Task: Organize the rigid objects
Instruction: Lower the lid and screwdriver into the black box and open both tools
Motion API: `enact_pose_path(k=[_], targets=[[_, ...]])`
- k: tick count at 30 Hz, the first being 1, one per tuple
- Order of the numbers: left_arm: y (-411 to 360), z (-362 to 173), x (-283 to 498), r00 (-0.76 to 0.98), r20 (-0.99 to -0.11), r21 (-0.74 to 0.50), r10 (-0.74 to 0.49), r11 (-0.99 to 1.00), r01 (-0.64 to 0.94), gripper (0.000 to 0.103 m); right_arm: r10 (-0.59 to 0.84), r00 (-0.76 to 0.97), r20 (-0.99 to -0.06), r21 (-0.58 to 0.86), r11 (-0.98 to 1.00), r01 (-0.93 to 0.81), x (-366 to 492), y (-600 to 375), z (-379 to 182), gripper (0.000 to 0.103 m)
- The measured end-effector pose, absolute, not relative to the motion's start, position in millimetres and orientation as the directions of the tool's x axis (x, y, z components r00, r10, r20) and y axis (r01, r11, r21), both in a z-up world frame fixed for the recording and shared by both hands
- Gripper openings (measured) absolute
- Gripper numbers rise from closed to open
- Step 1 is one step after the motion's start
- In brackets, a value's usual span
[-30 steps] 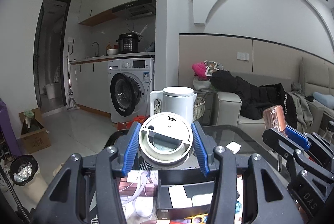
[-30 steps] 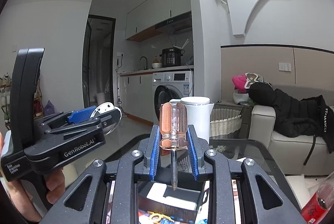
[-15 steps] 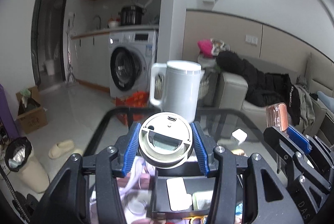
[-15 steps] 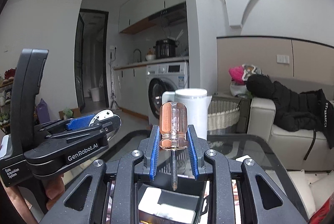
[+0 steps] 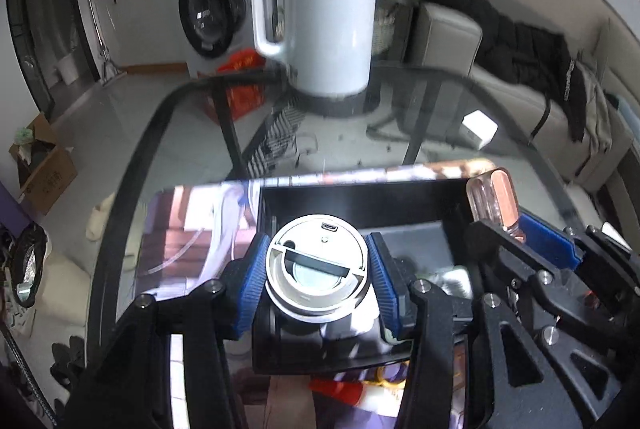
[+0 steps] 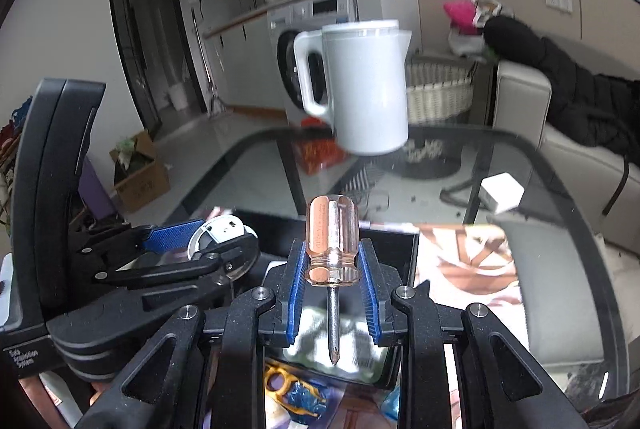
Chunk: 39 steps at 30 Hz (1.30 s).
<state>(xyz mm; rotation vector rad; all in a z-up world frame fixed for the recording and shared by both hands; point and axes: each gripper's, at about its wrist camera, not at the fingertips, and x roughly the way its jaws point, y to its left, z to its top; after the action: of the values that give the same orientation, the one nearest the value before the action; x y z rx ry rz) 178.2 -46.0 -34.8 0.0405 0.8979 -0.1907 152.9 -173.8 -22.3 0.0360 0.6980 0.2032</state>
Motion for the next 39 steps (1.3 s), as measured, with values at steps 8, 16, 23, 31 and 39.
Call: enact_pose_path(k=[8, 16, 23, 31, 39], targets=[[-56.6, -44.2, 170.4, 0.547, -0.833, 0.042, -0.082, 0.977, 0.209, 0.048, 0.188, 0.594, -0.782, 0.097, 0.978, -0.182, 162.5, -172.2, -56.7, 0.024], [-53.1, -44.6, 160.4, 0.51, -0.857, 0.067, -0.07, 0.967, 0.245, 0.05, 0.171, 0.517, -0.839, 0.063, 0.973, -0.22, 158.6, -170.0, -58.1, 0.026], [-45.5, -40.5, 159.7, 0.494, -0.859, -0.017, -0.134, 0.972, 0.235, 0.057, 0.171, 0.514, -0.84, 0.057, 0.972, -0.23, 153.5, -173.7, -51.6, 0.028], [-43.8, -28.8, 143.6, 0.516, -0.843, -0.026, -0.15, 0.97, 0.24, 0.066, 0.187, 0.544, -0.818, 0.056, 0.967, -0.249, 138.0, -180.5, -37.9, 0.031], [-26.6, -27.0, 134.2, 0.517, -0.84, -0.064, -0.165, 0.976, 0.207, 0.067, 0.166, 0.57, -0.805, 0.042, 0.973, -0.226, 126.6, -198.3, -26.6, 0.031]])
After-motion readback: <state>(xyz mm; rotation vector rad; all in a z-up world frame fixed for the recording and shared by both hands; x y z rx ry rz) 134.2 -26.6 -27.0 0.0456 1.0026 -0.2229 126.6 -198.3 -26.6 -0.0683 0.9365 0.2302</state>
